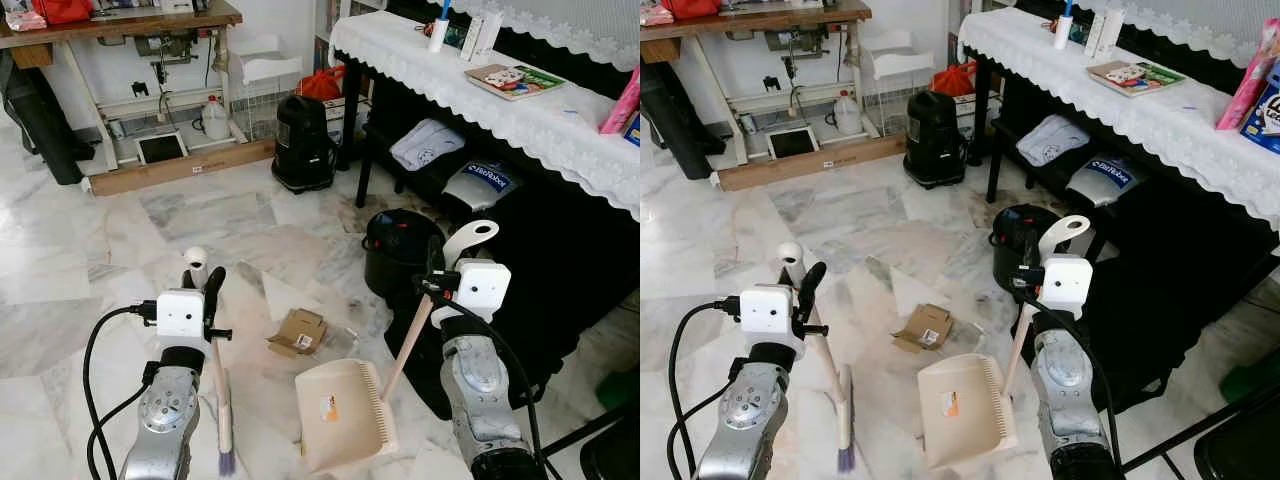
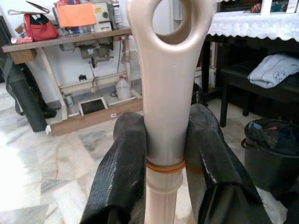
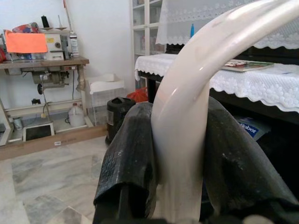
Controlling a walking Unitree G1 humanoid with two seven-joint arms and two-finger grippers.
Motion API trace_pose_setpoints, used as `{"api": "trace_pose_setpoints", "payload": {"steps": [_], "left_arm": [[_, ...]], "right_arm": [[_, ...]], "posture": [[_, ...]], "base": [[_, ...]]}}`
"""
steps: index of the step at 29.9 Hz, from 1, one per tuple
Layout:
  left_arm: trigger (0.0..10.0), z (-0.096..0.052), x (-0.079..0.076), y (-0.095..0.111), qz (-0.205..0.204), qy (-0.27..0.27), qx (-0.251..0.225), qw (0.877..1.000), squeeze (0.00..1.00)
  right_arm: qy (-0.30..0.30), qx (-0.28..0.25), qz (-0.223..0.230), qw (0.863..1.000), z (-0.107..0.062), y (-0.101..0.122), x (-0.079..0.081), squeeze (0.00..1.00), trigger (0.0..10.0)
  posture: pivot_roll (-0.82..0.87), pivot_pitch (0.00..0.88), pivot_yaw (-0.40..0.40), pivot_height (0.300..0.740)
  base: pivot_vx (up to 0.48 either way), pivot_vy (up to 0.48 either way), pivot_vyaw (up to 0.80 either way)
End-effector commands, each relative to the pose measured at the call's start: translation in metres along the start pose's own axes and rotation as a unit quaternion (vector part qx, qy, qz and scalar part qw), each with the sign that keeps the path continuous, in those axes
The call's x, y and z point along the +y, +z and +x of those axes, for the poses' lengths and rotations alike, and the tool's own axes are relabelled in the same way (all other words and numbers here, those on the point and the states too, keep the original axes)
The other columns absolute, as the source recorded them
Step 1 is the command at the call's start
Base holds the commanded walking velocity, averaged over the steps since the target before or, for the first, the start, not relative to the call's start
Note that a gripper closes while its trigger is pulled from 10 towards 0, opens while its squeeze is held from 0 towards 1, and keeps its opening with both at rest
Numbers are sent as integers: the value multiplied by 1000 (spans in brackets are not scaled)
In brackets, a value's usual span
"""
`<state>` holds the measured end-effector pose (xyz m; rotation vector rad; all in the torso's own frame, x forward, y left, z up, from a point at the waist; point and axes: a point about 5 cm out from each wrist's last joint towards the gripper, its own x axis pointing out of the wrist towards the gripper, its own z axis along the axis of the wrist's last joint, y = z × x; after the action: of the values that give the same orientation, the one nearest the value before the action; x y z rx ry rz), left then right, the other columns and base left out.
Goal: Sweep floor
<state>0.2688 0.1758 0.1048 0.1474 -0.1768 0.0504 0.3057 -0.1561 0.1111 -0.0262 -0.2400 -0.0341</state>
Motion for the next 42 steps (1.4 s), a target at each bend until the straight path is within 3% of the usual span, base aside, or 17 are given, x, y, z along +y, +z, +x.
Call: {"api": "trace_pose_setpoints", "payload": {"steps": [1, 15, 34, 42], "left_arm": [[10000, 2, -1, 6, 9, -1, -16, 1000, 0], [10000, 2, 0, 5, 9, 2, -16, 1000, 0], [10000, 1, 0, 4, 6, -8, -10, 1000, 0], [10000, 2, 8, 1, 16, -10, -1, 1000, 0]], "right_arm": [[-2, -17, -1, 1000, 3, 7, -2, 0, 10000], [-2, -15, -2, 1000, 3, 7, -2, 0, 10000], [-6, -10, -4, 1000, 2, 4, -4, 0, 10000], [-13, -2, -6, 1000, 0, 0, -5, 0, 10000]], "posture": [[-19, 51, -52, 740], [-19, 54, -53, 740], [-18, 62, -52, 740], [-19, 80, -45, 740]], "base": [[0, -281, 0], [0, -313, 0], [0, 0, 0], [0, 0, 0]]}}
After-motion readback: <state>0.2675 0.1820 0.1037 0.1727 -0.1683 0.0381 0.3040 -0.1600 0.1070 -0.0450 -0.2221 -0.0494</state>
